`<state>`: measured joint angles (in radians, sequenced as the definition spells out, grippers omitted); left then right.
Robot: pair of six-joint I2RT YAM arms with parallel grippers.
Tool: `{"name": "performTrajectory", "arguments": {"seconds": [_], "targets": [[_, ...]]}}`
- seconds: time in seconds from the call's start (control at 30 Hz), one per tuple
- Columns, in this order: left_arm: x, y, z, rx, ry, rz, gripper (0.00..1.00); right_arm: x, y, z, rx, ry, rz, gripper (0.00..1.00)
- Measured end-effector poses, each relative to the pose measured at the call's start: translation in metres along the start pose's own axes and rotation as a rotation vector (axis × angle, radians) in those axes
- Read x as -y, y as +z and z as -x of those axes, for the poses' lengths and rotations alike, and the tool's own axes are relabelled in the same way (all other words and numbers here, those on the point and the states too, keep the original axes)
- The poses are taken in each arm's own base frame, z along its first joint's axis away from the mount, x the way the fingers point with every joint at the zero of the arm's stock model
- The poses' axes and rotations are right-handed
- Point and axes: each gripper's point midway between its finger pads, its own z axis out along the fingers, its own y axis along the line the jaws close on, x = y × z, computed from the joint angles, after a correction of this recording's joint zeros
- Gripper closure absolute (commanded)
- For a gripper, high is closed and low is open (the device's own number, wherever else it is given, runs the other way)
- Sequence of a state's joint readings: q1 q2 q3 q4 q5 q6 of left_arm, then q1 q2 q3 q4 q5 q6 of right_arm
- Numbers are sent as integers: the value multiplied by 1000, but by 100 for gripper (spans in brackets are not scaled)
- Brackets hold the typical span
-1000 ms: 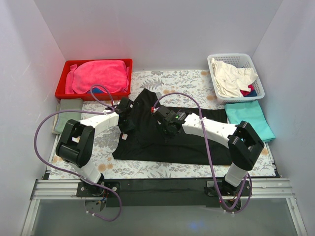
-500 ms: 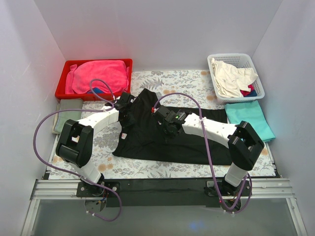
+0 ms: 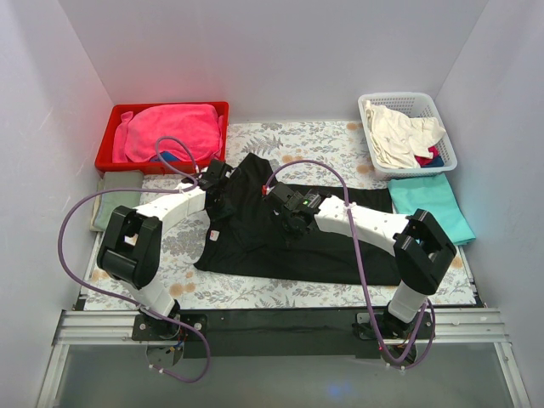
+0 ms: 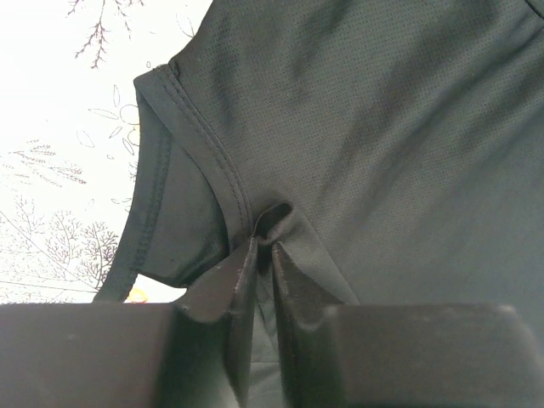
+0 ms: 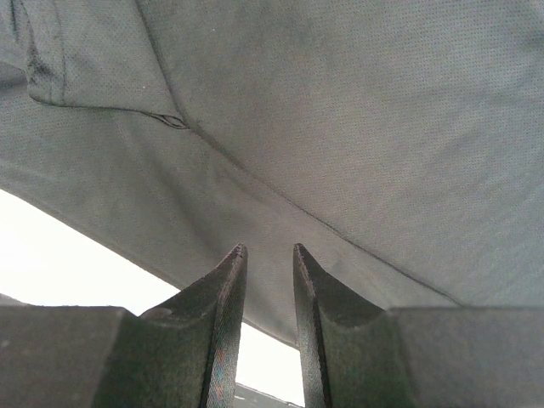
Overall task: Fold and stack the t-shirts
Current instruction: Fold the flattened tshirt in 1/3 of the way
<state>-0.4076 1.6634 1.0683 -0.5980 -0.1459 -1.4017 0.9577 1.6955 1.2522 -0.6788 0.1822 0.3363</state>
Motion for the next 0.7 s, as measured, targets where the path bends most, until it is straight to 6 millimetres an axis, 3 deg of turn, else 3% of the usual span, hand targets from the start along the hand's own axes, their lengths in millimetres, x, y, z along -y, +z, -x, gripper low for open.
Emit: {"name": "performTrajectory", "arguments": {"seconds": [0.03,0.33,0.67,0.7], "targets": [[0,0,0,0,0,0,100,0,0,0,0,0,0,66],[5,8,1,-2,7,-16,100,2,0,0,2,3,-13,66],[40,25,17,-14,35,-98,100,7,1,-2,1,15,-43,67],[43,28,17,-22,39,-102,94,8,1,-2,2,18,-45,67]]}}
